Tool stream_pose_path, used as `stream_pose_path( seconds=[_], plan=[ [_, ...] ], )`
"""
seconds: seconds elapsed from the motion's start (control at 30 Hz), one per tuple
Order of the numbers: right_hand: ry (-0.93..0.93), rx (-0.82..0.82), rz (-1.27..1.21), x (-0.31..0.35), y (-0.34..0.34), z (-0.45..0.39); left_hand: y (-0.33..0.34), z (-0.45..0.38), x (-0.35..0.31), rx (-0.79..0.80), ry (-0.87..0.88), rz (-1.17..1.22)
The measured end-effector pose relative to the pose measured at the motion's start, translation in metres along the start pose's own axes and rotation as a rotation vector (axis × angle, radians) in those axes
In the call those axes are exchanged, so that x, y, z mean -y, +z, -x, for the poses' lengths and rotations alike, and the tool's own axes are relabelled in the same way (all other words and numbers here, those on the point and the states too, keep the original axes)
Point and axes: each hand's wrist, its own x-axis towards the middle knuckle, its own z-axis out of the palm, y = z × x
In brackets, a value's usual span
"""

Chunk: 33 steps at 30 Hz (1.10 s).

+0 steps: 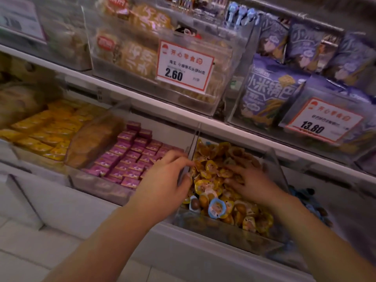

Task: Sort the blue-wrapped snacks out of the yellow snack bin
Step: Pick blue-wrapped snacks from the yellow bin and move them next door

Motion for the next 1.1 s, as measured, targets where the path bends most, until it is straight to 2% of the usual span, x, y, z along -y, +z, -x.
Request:
stream_pose_path(
  seconds=[0.07,0.13,0.2,0.27,0.3,0.5,0.57,0.6,0.67,0.73,0.77,0.8,0.87,0.93,1.03,1.07,1.1],
  plan=[
    [-0.03,-0.151,-0.023,0.01,-0.011,0.016,-0.004,0.002,0.0,-0.004,0.009,0.009],
    [-0.128,-0.273,-0.169,0.027,-0.02,0.036,-0.009,0.004,-0.001,-0.02,0.007,0.037],
    [-0.237,-0.107,-0.294,0.052,-0.022,0.051,-0.013,0.006,-0.001,-0.035,0.001,0.058],
    [-0.288,0.107,-0.269,0.071,-0.013,0.052,-0.015,0.009,0.0,-0.042,0.006,0.055],
    [-0.287,0.141,-0.229,0.075,-0.008,0.049,-0.015,0.011,0.002,-0.045,0.006,0.049],
    [-0.155,0.075,-0.078,0.065,-0.013,0.045,-0.014,0.028,0.005,-0.128,-0.034,0.072],
    [-0.083,-0.05,-0.162,0.058,-0.021,0.053,-0.012,0.027,-0.003,-0.176,-0.011,0.094],
    [-0.022,-0.129,-0.311,0.057,-0.028,0.059,-0.011,0.025,-0.008,-0.198,-0.005,0.116],
    [0.044,-0.312,-0.684,0.067,-0.043,0.07,-0.008,0.02,-0.021,-0.211,-0.075,0.254],
    [-0.024,-0.452,-0.832,0.088,-0.053,0.076,-0.004,0.014,-0.037,-0.116,-0.322,0.647],
    [-0.083,-0.486,-0.854,0.101,-0.056,0.078,-0.003,0.011,-0.045,-0.003,-0.485,0.89],
    [-0.152,-0.483,-0.864,0.115,-0.058,0.079,-0.003,0.01,-0.052,0.135,-0.62,1.122],
    [-0.28,-0.384,-0.855,0.133,-0.054,0.078,-0.001,0.009,-0.057,0.298,-0.71,1.461],
    [-0.277,-0.357,-0.843,0.135,-0.046,0.073,-0.006,0.007,-0.053,0.275,-0.706,1.554],
    [-0.082,-0.455,-0.979,0.117,-0.032,0.065,-0.016,0.003,-0.036,0.112,-0.781,1.425],
    [-0.028,-0.39,-0.946,0.109,-0.023,0.06,-0.018,0.002,-0.03,0.042,-0.8,1.378],
    [0.008,-0.267,-0.79,0.101,-0.013,0.055,-0.019,0.002,-0.025,-0.029,-0.811,1.331]
  ],
)
